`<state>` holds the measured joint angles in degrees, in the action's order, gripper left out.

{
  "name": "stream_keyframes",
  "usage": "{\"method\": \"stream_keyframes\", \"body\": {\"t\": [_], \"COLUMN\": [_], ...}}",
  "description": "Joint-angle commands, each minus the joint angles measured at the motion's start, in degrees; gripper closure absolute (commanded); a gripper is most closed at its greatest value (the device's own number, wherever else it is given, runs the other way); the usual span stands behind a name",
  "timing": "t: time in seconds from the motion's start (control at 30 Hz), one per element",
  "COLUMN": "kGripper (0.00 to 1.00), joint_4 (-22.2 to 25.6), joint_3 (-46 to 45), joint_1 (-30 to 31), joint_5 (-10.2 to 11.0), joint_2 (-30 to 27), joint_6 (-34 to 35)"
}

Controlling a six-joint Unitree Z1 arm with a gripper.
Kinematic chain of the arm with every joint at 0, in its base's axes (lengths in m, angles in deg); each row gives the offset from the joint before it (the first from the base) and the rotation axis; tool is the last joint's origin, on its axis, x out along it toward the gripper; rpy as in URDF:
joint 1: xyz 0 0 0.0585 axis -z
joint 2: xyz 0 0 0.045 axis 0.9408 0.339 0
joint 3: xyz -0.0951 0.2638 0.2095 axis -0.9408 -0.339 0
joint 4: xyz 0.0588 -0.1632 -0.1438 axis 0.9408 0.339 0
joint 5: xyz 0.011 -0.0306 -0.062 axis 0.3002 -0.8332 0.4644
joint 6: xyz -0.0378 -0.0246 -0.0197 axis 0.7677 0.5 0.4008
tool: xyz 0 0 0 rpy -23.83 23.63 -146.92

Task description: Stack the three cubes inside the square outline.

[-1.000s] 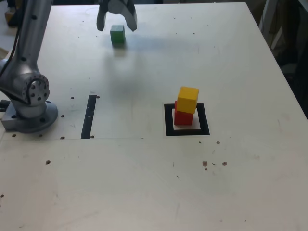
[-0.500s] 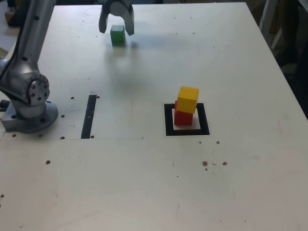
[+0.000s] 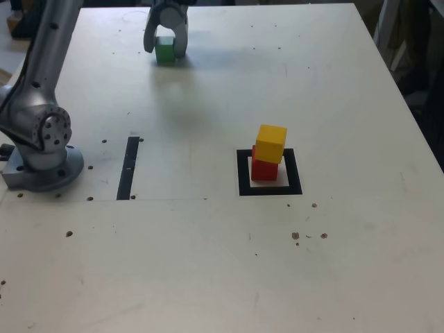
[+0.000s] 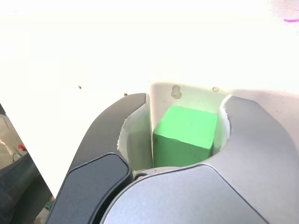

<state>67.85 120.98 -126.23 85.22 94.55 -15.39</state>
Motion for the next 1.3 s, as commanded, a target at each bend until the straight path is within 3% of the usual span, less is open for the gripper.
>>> {"method": "stream_keyframes", "body": {"t": [0.0, 0.4, 0.93, 1.27], "kGripper": [0.68, 0.70, 0.70, 0.70], "joint_4": [0.01, 0.90, 10.79, 13.45], "joint_3": [-0.09, 0.08, 0.79, -0.86], "joint_1": [-0.11, 2.07, 18.27, 29.60], "joint_5": [-0.12, -0.54, -1.33, -6.16], "joint_2": [0.17, -1.67, -10.42, -16.15], "joint_6": [-0.13, 0.04, 8.03, 14.48]}}
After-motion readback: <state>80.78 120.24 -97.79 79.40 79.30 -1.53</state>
